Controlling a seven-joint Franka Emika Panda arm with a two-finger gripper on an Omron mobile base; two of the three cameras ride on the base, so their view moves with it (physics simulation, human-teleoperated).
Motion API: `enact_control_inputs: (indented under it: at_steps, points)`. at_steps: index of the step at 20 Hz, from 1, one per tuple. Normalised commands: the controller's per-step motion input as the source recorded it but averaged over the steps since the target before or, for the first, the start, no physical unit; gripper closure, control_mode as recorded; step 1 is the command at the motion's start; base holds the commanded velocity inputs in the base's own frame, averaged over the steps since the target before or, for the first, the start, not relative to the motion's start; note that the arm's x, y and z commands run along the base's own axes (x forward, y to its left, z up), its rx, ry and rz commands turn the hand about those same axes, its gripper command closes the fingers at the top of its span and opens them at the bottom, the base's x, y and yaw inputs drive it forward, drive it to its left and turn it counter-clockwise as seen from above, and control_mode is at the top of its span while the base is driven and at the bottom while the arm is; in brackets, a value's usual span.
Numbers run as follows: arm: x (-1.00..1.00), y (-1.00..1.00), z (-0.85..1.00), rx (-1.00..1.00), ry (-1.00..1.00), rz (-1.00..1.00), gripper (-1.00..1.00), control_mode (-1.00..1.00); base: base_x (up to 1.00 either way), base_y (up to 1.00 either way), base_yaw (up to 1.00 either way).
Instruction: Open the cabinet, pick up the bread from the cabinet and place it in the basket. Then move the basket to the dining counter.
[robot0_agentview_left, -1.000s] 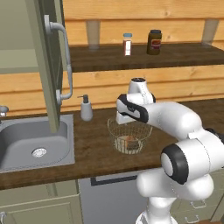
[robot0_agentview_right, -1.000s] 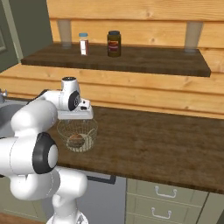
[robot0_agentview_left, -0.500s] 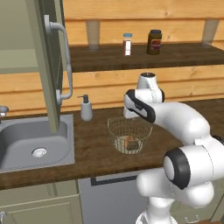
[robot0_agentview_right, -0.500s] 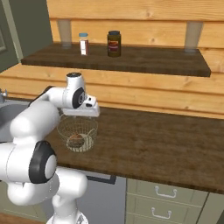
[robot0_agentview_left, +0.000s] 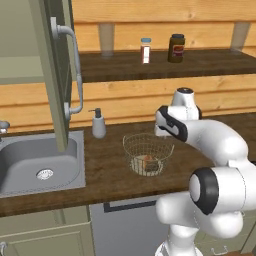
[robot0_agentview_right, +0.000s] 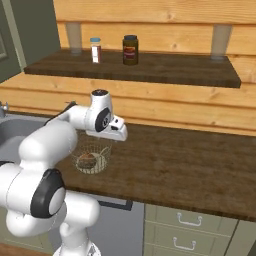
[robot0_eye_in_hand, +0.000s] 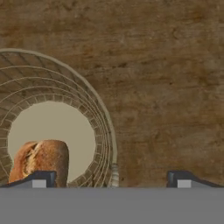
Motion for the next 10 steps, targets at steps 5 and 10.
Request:
enact_control_inputs:
  at_steps: [5, 10]
  points:
    - [0.0, -0.12, -0.34, 0.16, 0.0, -0.01, -1.0, -1.0, 0.0, 0.0, 0.0]
    - [0.0, 0.08, -0.22, 0.12, 0.0, 0.0, -1.0, -1.0, 0.0, 0.0, 0.0]
